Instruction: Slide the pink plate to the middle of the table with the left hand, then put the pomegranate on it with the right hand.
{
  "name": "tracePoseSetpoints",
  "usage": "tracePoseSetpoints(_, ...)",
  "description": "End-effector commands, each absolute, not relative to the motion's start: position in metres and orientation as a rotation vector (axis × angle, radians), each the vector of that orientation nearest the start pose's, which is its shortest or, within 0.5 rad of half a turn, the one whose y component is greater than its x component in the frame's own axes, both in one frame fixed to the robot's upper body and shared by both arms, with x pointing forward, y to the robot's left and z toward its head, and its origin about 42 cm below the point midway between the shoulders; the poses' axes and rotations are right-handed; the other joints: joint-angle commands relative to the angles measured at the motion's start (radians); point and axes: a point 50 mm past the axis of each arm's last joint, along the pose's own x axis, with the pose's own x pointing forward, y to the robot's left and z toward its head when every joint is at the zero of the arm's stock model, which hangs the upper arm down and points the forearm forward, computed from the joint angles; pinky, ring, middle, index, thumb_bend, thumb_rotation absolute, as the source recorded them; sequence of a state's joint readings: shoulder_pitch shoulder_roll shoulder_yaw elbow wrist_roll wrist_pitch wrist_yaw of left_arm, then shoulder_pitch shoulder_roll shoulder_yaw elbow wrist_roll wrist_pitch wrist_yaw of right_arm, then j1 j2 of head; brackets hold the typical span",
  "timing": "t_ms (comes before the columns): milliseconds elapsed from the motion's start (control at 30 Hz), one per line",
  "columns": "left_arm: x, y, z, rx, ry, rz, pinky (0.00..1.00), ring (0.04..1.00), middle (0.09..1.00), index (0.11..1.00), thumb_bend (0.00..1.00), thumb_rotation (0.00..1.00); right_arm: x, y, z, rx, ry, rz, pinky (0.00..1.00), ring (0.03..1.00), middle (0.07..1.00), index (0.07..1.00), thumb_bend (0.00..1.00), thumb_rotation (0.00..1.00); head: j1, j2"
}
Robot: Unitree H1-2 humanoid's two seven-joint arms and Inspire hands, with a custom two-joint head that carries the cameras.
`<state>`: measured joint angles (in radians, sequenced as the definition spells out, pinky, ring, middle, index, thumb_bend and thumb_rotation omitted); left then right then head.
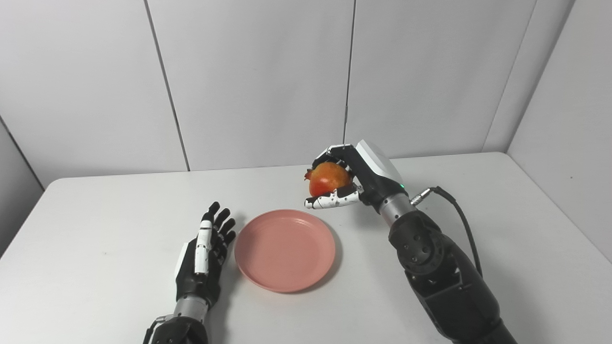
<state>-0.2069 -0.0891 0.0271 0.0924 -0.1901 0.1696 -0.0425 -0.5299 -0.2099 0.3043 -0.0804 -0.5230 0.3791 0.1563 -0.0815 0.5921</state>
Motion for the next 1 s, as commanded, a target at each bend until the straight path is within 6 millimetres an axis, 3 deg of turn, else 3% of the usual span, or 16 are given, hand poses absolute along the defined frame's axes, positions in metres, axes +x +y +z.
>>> tracePoseSetpoints(0,0.347,0.155,0.124,-0.271,0.055,-0.107,0.95,0.940,0.951,0.945,0.41,1.00,0.410,-0.140,0.287,-0.802,-0.384,0.247,0.31,0.370,0.440,0.510,0.44,0.10,0.019,0.003)
tracePoseSetpoints(167,0.348,0.149,0.124,-0.265,0.050,-0.099,0.95,0.941,0.953,0.951,0.41,1.00,0.410,-0.127,0.277,-0.794,-0.357,0.283,0.31,0.381,0.458,0.510,0.46,0.06,0.051,0.010)
tracePoseSetpoints(533,0.351,0.135,0.125,-0.262,0.036,-0.071,0.93,0.937,0.946,0.941,0.42,1.00,0.411,-0.104,0.242,-0.826,-0.331,0.365,0.32,0.382,0.444,0.503,0.46,0.09,0.126,0.034)
tracePoseSetpoints(700,0.353,0.132,0.127,-0.261,0.017,-0.071,0.95,0.945,0.954,0.950,0.41,1.00,0.411,-0.097,0.230,-0.861,-0.321,0.381,0.32,0.387,0.453,0.513,0.44,0.15,0.139,0.045)
tracePoseSetpoints(967,0.355,0.130,0.127,-0.254,0.006,-0.064,0.96,0.943,0.953,0.952,0.42,1.00,0.410,-0.093,0.214,-0.873,-0.318,0.396,0.32,0.385,0.451,0.514,0.46,0.15,0.155,0.057)
